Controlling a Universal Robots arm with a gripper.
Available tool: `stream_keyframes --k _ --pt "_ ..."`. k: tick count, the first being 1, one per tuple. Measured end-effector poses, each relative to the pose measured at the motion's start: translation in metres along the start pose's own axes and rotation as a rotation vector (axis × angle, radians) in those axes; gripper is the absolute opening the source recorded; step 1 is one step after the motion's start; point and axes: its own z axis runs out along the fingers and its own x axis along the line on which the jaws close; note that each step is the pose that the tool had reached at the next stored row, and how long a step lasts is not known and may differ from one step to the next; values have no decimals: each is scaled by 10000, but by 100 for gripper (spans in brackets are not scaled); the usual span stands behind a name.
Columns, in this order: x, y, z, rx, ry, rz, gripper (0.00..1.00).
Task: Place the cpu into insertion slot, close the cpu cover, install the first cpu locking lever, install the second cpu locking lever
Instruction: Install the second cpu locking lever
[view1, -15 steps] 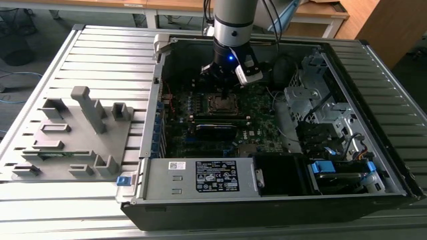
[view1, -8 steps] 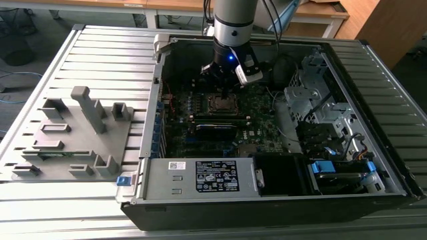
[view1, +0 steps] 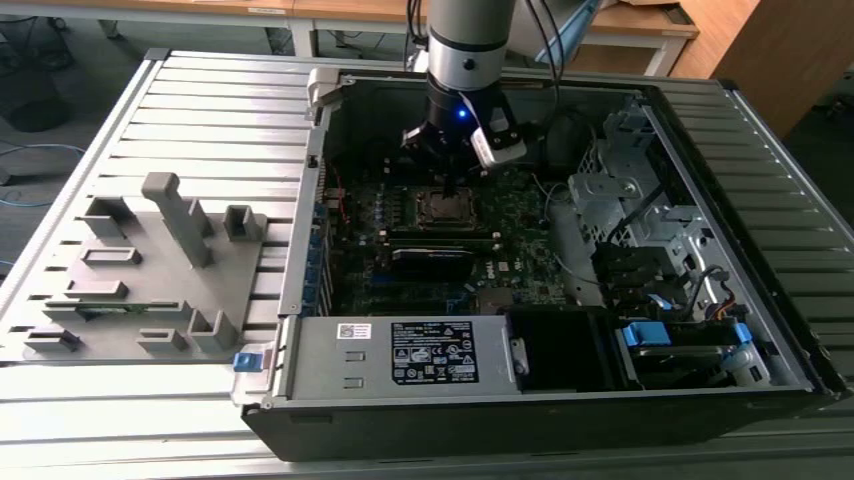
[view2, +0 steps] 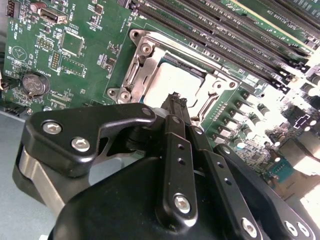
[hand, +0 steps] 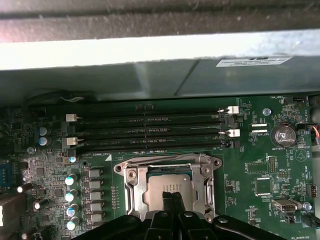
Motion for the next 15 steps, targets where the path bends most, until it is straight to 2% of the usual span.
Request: stream_keyframes --k 15 --pt "0 0 -15 -2 -1 0 11"
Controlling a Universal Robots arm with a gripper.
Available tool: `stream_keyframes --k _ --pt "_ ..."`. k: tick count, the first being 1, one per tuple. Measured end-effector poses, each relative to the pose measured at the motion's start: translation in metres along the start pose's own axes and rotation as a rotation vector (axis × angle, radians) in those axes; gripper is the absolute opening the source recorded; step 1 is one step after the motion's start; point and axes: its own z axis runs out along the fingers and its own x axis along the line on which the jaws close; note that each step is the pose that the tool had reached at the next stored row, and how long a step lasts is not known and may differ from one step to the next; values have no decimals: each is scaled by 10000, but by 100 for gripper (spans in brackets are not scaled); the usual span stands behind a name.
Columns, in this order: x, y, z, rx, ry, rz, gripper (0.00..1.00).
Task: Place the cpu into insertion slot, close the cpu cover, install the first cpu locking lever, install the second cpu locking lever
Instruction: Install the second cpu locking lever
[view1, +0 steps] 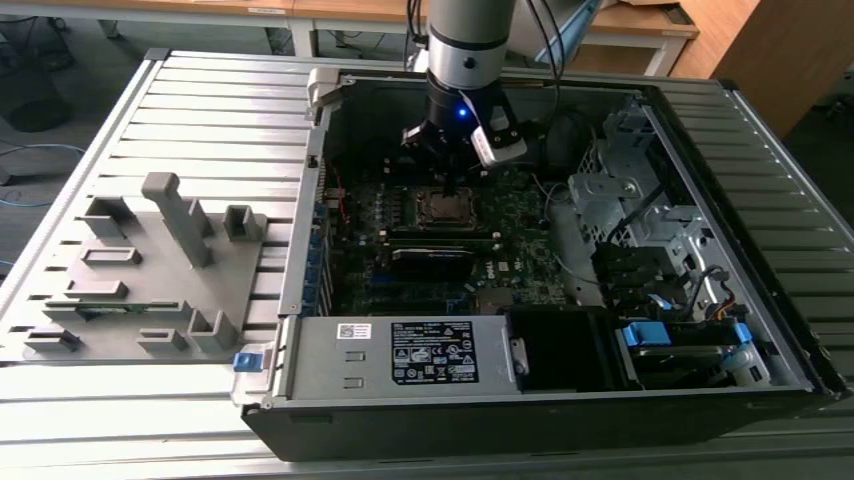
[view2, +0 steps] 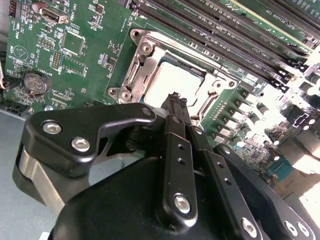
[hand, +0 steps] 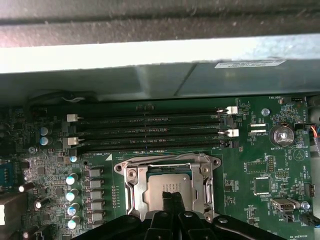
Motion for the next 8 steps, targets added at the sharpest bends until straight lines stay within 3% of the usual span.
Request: stream_keyframes --k 8 --pt "-1 1 -22 -1 0 0 11"
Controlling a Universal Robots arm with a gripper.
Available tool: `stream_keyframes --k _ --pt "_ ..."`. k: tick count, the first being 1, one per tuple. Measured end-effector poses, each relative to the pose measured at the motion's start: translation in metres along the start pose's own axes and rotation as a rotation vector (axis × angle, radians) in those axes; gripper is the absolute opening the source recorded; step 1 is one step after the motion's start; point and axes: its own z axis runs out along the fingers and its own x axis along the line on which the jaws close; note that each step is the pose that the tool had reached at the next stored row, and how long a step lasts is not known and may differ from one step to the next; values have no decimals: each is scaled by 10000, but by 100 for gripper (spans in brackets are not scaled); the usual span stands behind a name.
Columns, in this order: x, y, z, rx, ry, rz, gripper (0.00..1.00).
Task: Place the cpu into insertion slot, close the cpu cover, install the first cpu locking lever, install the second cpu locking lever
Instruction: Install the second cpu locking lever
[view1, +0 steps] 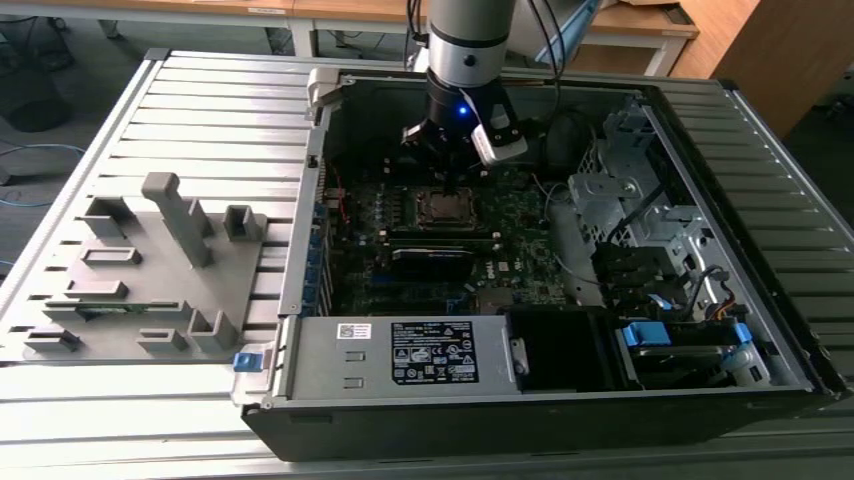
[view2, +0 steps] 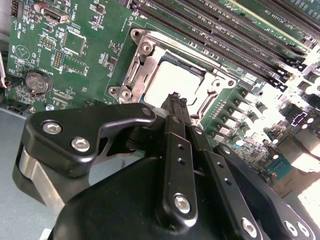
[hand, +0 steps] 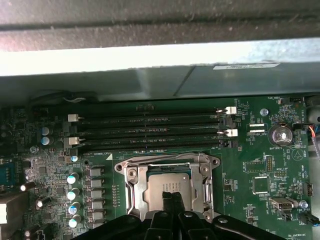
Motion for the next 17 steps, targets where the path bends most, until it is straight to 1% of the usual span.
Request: stream_keyframes --k 17 --pt "-1 0 -24 1 0 0 11"
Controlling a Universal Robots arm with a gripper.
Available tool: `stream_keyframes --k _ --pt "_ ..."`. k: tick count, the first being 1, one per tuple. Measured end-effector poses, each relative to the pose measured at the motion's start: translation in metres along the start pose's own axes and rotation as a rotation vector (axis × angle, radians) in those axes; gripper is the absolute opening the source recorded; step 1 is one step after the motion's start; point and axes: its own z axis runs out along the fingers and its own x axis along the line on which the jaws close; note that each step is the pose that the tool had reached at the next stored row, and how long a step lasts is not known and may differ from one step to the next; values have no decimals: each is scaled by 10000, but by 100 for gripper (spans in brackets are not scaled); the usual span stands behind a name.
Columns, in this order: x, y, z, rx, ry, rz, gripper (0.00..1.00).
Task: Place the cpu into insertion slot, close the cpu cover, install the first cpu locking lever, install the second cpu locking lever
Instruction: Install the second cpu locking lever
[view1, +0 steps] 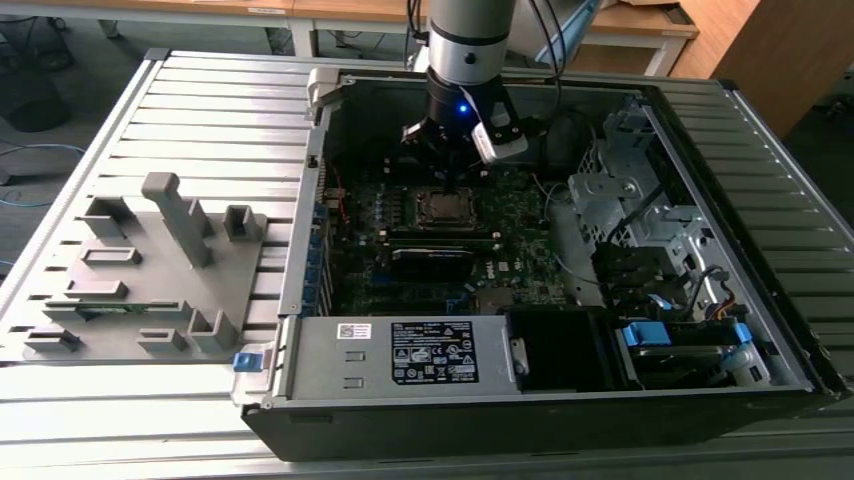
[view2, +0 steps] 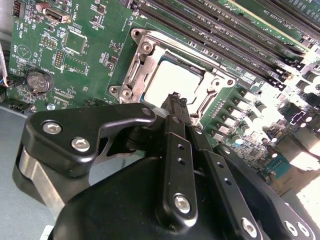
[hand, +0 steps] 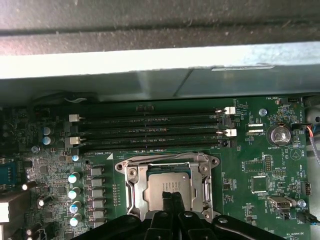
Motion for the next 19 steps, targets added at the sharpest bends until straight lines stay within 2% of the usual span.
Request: stream_keyframes --k 2,4,15,19 --pt "0 0 0 0 0 0 11" --pt "-1 1 -56 2 1 0 11" --pt "-1 1 -56 9 58 -9 11" --pt "-1 1 -54 3 61 -245 11"
